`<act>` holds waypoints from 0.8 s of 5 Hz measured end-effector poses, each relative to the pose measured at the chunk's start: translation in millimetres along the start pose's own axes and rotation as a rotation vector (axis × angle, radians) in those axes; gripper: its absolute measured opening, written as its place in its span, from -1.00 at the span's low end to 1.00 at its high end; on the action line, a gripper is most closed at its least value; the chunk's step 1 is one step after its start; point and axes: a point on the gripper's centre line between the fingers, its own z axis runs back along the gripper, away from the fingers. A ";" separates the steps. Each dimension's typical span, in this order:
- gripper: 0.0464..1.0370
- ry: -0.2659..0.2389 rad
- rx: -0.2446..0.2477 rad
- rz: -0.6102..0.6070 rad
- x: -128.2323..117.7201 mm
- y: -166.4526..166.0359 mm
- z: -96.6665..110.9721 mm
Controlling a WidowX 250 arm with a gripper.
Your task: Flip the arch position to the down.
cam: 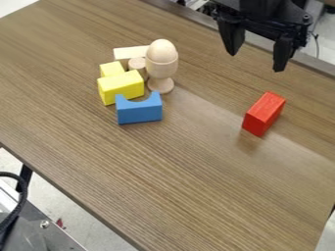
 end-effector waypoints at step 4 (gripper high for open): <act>0.92 0.126 0.065 -0.302 -19.6 70.7 -36.8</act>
